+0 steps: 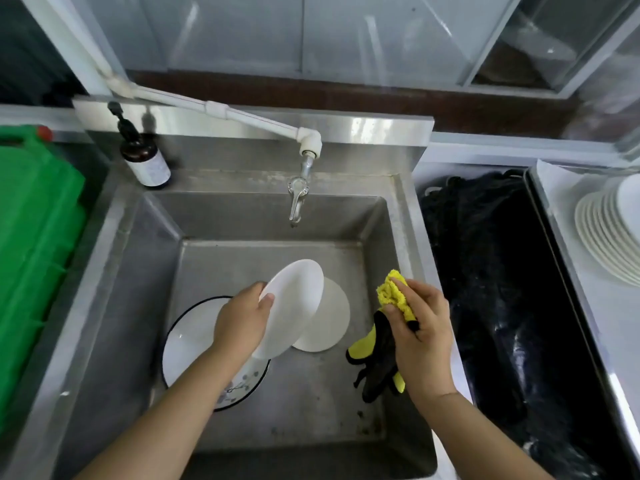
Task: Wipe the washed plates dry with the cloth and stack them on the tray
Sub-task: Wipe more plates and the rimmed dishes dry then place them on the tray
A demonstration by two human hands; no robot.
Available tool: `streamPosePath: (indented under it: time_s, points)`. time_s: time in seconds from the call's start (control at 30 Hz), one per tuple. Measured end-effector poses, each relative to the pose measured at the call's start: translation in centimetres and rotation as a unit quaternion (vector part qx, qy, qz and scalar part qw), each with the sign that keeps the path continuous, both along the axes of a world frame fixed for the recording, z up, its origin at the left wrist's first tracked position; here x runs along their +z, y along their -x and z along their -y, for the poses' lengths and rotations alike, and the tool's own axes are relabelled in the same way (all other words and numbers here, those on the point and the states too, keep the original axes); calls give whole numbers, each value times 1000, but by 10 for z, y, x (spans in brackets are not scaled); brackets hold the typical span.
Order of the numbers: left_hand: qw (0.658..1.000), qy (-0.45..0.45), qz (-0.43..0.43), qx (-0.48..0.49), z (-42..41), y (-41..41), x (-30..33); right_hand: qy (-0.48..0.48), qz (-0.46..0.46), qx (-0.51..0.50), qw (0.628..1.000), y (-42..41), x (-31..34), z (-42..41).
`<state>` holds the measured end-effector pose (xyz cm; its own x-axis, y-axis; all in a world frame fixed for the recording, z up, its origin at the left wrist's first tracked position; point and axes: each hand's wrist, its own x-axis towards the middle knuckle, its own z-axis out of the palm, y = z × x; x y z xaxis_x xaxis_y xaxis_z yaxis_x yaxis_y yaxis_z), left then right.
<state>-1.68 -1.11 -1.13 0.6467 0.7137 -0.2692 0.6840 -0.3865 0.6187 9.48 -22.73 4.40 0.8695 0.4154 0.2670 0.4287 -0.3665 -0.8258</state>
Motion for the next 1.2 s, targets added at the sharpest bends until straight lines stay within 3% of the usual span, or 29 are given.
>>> streamPosePath:
  time_s: [0.27,0.47,0.63,0.73,0.83,0.97,1.2]
  points:
    - [989,-119,90,17,27,58,133,-62,31,118,991,8,62,0]
    - [957,-142,240,83,37,76,222,-96,161,177,966,8,143,-33]
    - [913,-179,351,109,39,86,293,-191,257,209,924,16,223,-67]
    - [889,-147,415,127,38,93,325,-241,335,182,893,25,259,-90]
    - [871,-120,458,133,32,103,348,-234,355,146,893,39,276,-111]
    - [854,-13,495,160,18,117,362,-225,423,100,872,59,286,-133]
    - [836,41,512,192,1,128,371,-203,445,200,849,122,304,-160]
